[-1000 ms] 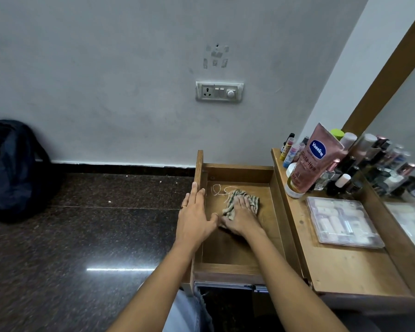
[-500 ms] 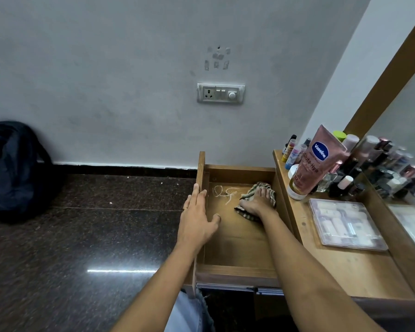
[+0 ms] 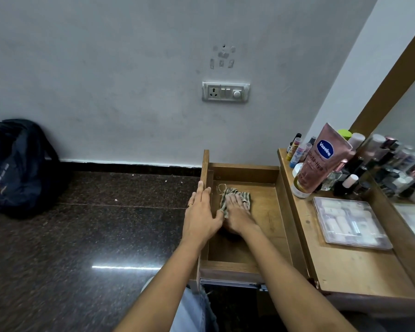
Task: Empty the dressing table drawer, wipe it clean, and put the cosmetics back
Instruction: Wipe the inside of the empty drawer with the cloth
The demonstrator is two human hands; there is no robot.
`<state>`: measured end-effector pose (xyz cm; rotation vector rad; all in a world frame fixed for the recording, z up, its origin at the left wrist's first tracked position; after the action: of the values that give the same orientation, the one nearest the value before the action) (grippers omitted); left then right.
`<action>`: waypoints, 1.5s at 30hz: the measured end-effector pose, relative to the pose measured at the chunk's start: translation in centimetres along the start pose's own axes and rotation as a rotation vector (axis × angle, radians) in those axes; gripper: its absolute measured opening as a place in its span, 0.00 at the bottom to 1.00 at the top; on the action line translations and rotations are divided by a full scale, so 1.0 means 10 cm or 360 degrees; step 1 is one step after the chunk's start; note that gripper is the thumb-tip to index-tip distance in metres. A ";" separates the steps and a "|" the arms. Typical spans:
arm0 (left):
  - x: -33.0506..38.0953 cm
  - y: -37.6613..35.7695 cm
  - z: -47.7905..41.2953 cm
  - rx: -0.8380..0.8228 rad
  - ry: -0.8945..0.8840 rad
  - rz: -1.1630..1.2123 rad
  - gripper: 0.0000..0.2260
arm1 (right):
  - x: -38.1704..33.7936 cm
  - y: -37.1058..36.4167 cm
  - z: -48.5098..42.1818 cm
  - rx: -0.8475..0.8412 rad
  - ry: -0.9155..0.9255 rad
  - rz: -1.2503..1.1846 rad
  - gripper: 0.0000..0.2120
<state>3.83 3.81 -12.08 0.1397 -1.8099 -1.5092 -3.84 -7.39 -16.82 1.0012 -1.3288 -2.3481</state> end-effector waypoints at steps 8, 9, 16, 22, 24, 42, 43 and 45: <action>0.01 0.02 0.01 0.0001 -0.0019 0.0017 0.30 | 0.46 -0.11 0.50 -0.0050 -0.0205 -0.0178 0.31; 0.01 0.02 0.00 0.0005 -0.0019 0.0011 0.30 | 0.52 -0.09 0.53 -0.0037 -0.0234 -0.0176 0.30; -0.01 -0.03 -0.03 0.0013 -0.0005 -0.0050 0.30 | 0.55 0.18 0.17 -0.0046 -0.0405 -0.0020 0.31; 0.01 -0.03 -0.03 0.0026 0.0022 -0.0055 0.29 | 0.22 0.24 -0.10 -0.0102 -0.0257 0.0038 0.31; 0.00 -0.03 -0.02 0.0018 0.0007 -0.0050 0.29 | 0.10 0.18 -0.07 -0.0159 -0.0151 0.0064 0.31; -0.05 -0.03 0.00 0.0096 -0.0017 0.0116 0.23 | 0.23 0.02 0.16 0.0004 -0.0350 -0.0168 0.37; -0.05 -0.04 -0.01 0.0093 -0.0015 0.0122 0.23 | 0.21 0.07 0.06 0.0028 -0.0329 -0.0163 0.37; -0.04 -0.06 -0.02 0.0096 -0.0017 0.0127 0.24 | 0.17 0.13 -0.11 0.0047 -0.0270 -0.0145 0.38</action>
<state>4.07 3.70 -12.77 0.0878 -1.8484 -1.4032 -4.44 -9.73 -16.81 0.9057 -1.4094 -2.5375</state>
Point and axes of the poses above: each hand's wrist, its own z-axis away from the middle knuckle, its own y-axis out of the back of the hand, x = y × z, the point moved 2 cm from there along -z, towards the middle knuckle, and after that the axes turned 9 degrees about -z, right-handed, at the moved point
